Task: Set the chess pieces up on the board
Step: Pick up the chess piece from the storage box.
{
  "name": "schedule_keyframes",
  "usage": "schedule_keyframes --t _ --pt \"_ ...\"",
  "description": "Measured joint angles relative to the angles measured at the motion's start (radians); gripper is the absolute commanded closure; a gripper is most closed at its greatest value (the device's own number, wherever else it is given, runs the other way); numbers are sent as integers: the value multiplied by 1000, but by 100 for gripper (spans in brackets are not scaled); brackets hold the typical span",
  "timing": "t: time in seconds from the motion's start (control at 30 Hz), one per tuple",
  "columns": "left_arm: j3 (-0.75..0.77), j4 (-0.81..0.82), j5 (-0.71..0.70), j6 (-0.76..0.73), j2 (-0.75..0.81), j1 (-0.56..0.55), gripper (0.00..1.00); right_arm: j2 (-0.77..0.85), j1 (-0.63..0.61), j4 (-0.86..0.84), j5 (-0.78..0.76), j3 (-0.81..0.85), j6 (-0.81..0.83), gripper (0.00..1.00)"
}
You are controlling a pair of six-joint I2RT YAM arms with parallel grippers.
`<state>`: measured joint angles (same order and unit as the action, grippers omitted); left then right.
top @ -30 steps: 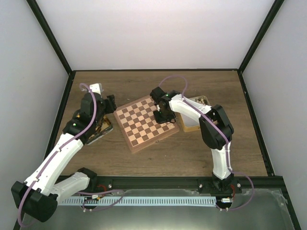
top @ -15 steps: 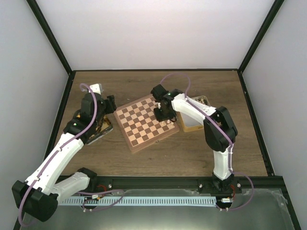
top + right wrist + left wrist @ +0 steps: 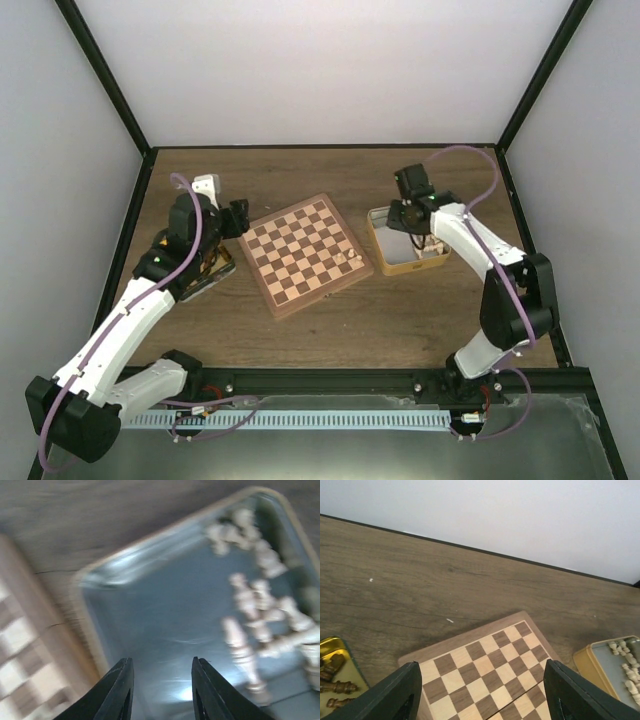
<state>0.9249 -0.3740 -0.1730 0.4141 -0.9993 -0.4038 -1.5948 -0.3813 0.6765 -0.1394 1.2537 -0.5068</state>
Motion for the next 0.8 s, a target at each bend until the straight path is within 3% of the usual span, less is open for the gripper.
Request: schedule_keyframes --t 0.3,0.8 --pt "0 34 69 2 0 0 31 -29 225 -91 2 -170 19 74" --pt "0 41 97 6 -18 0 31 -182 249 -199 -64 -161 35 80"
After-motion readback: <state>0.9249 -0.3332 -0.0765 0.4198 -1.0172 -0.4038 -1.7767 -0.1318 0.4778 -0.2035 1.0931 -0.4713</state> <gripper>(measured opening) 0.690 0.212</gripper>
